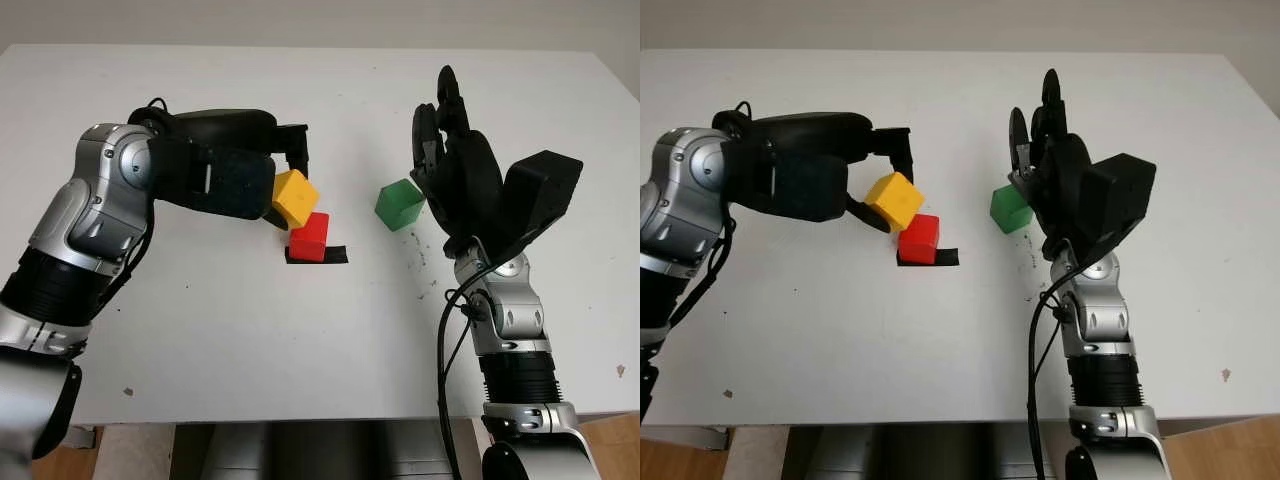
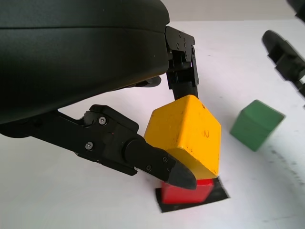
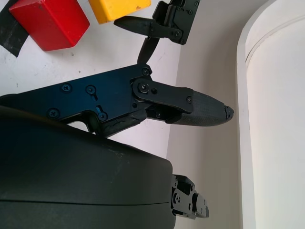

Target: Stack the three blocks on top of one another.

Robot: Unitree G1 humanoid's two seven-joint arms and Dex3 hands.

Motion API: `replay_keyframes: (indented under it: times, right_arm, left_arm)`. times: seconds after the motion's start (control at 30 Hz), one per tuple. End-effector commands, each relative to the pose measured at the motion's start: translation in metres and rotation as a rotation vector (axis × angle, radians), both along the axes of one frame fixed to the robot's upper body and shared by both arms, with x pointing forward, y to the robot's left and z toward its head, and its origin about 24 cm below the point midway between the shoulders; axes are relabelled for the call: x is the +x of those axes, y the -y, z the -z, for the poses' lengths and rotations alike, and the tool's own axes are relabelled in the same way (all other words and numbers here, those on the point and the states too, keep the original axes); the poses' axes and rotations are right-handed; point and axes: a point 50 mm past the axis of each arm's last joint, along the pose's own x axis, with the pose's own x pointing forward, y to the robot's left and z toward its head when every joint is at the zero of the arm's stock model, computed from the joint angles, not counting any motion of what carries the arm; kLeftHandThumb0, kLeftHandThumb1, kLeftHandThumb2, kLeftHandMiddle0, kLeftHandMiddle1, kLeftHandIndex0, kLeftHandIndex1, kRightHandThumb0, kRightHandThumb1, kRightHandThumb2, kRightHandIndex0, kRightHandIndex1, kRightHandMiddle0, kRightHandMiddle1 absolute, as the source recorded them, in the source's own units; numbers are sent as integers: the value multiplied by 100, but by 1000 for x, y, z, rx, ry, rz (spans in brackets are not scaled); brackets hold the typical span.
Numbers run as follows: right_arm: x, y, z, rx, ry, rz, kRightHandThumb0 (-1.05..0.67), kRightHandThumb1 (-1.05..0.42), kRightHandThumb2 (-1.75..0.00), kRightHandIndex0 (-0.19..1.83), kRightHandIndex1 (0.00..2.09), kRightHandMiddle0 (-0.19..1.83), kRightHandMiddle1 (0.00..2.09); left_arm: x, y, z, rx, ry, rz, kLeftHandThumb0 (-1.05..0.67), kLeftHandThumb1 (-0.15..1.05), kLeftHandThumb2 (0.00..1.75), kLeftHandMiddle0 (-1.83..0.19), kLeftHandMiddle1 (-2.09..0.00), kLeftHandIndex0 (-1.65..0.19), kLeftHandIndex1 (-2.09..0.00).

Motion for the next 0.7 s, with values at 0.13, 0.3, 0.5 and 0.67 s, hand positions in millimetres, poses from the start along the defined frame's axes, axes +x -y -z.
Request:
replay_keyframes:
  times: [0.13,0.3,0.5,0.67]
  right_arm:
    - [-1,3,0,21,13,12,-65,-105,-59,-19,0,-19,0]
    - [-1,2,-1,18,6,14,-66,-105,-58,-19,0,-19,0]
    - [-1,2,-1,21,14,12,-66,-105,-58,-19,0,-19,0]
    - [-1,2,-1,27,9,18,-65,-105,-59,-19,0,-19,0]
  left_arm:
    - [7,-7,-4,-147,-49,-35,-47,100,5,-21,-5,-27,-168]
    - [10,-12,14,-301,-146,-61,-48,98,5,-18,-4,-32,-158]
    - [10,-17,32,-422,-210,-78,-51,97,5,-15,-4,-37,-153]
    - [7,-22,42,-490,-210,-106,-54,99,6,-16,-5,-38,-156]
